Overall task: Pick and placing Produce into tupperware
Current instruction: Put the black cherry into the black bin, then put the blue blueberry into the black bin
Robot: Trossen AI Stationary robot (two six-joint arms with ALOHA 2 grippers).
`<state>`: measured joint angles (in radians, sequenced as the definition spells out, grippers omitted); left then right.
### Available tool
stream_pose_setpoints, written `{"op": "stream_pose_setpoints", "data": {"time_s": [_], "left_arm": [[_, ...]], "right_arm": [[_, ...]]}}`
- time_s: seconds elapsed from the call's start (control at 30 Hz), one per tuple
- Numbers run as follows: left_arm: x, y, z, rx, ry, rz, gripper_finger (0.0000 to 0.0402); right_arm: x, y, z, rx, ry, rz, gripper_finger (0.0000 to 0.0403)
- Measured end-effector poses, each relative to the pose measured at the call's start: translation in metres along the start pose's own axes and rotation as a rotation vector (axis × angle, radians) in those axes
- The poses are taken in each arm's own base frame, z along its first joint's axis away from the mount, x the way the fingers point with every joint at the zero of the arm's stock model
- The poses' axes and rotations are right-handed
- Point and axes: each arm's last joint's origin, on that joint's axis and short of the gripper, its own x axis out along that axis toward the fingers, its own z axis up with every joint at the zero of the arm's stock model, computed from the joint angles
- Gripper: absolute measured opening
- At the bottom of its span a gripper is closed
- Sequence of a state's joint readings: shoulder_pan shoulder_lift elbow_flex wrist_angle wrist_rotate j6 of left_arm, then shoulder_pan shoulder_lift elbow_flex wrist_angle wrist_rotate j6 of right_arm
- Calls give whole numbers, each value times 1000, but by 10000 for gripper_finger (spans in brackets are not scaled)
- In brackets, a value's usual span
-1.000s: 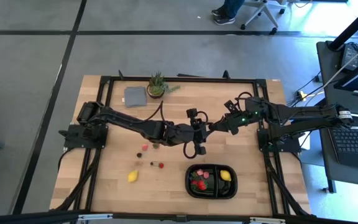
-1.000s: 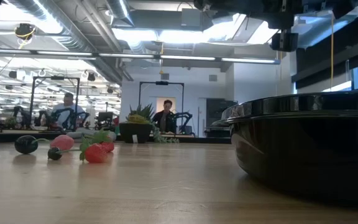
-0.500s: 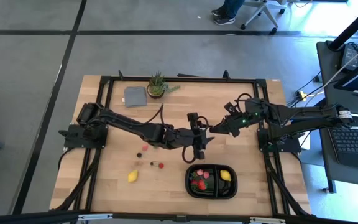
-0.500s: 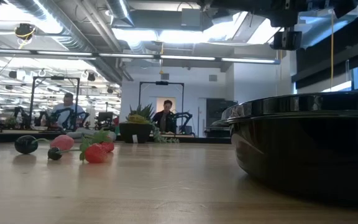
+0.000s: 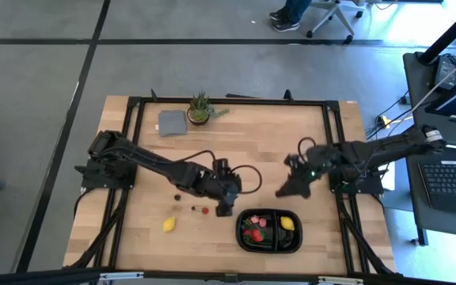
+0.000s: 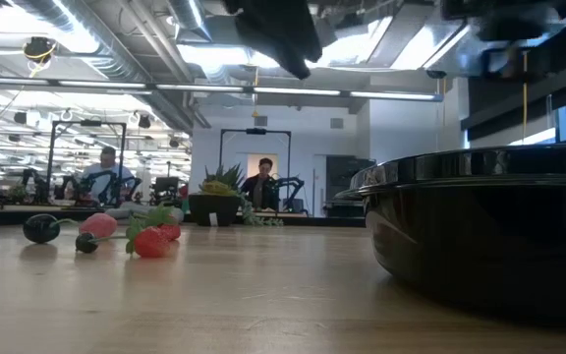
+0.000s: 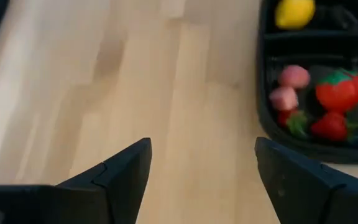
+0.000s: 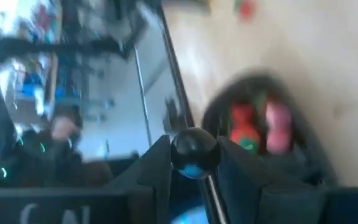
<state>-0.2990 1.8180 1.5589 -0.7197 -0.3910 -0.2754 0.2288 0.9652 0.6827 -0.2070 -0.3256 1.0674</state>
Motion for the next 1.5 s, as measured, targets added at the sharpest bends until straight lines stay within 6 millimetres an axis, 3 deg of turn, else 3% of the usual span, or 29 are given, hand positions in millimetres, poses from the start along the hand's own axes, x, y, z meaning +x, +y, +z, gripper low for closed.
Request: {"op": "stream_pose_setpoints", "data": {"time_s": [0.2, 0.37, 0.77, 1.23, 1.5], "left_arm": [[-4, -8, -7, -27, 40, -17, 279], [-5, -11, -10, -83, 84, -77, 279], [-1, -3, -9, -213, 203, -282, 279], [-3, 0, -20, -226, 341, -278, 279], [-15, -3, -45, -189, 568, -181, 279]], "right_arm": [[29, -6, -42, 61, 200, -194, 112], [58, -15, -67, 28, 254, -318, 112], [107, -25, -82, -86, 322, -481, 122], [110, -26, -83, -29, 357, -482, 146], [110, -26, -83, 33, 341, -495, 146]]}}
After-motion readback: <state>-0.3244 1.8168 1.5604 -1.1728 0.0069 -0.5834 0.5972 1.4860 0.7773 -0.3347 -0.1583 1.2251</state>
